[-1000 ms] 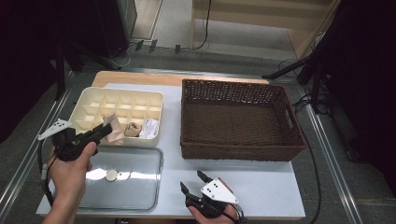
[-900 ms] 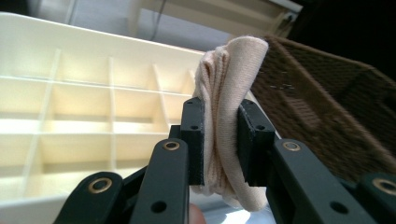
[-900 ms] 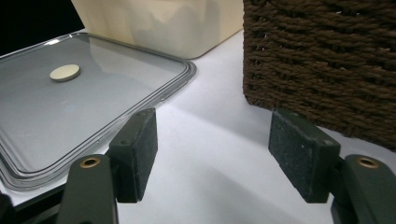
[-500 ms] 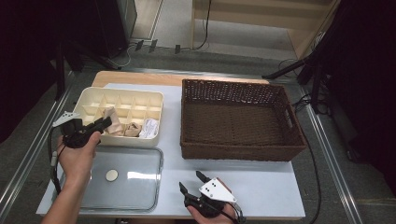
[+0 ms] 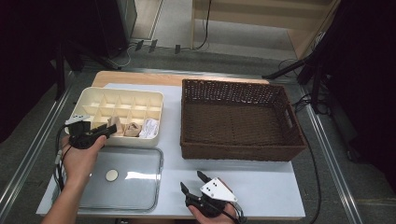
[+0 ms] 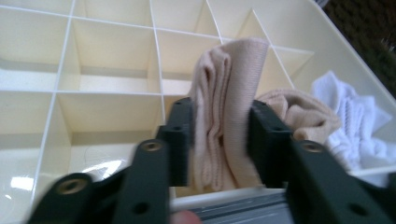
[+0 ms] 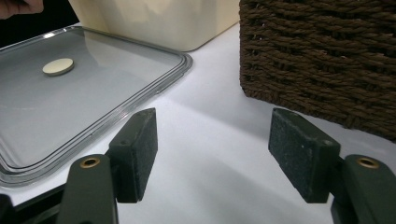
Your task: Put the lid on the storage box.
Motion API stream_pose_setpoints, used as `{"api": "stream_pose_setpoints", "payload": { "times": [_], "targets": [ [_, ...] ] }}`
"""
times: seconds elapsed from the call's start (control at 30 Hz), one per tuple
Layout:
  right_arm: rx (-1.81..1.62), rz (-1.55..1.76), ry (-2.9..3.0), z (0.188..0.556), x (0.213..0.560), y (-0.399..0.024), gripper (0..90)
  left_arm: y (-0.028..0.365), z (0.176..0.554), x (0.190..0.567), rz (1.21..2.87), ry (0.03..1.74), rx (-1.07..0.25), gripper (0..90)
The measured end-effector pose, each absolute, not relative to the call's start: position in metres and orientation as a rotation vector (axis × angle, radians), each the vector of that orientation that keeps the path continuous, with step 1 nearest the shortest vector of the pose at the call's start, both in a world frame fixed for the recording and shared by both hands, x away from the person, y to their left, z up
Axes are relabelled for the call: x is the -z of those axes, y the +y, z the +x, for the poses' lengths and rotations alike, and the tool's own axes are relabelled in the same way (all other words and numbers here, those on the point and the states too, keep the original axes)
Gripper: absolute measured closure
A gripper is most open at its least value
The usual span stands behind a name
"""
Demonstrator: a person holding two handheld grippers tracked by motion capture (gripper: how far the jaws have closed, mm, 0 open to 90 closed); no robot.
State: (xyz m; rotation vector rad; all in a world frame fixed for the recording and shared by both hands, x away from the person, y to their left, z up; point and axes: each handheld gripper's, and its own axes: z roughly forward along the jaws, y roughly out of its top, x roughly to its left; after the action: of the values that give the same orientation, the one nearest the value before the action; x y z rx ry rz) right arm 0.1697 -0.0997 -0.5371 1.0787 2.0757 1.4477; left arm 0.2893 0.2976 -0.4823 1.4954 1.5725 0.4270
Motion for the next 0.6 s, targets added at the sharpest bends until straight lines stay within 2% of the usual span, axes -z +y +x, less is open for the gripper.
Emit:
{"api": "stream_pose_setpoints", "payload": {
  "times": [0.1,0.17,0.23,0.33,0.43,0.6],
  "targets": [
    [-1.445,1.079,2.075,0.1697,0.5371,-0.1008,34.0,0.2978,0.2909,0.4795,1.435,1.58,-0.439,45.0],
    [-1.443,1.082,2.077,0.1697,0.5374,-0.1013,34.0,0.2952,0.2934,0.4777,1.427,1.58,-0.418,45.7],
    [-1.442,1.084,2.077,0.1697,0.5378,-0.1013,33.9,0.2918,0.2959,0.4764,1.431,1.609,-0.453,52.3],
    [-1.44,1.087,2.079,0.17,0.5384,-0.1009,33.9,0.2932,0.2977,0.4773,1.445,1.637,-0.436,75.0],
    [-1.448,1.086,2.079,0.1699,0.5384,-0.0998,34.2,0.2924,0.2978,0.48,1.501,1.636,-0.408,78.7],
    [-1.469,1.064,2.084,0.168,0.5384,-0.0945,37.2,0.2987,0.295,0.4802,1.499,1.608,-0.372,77.5]
  ]
}}
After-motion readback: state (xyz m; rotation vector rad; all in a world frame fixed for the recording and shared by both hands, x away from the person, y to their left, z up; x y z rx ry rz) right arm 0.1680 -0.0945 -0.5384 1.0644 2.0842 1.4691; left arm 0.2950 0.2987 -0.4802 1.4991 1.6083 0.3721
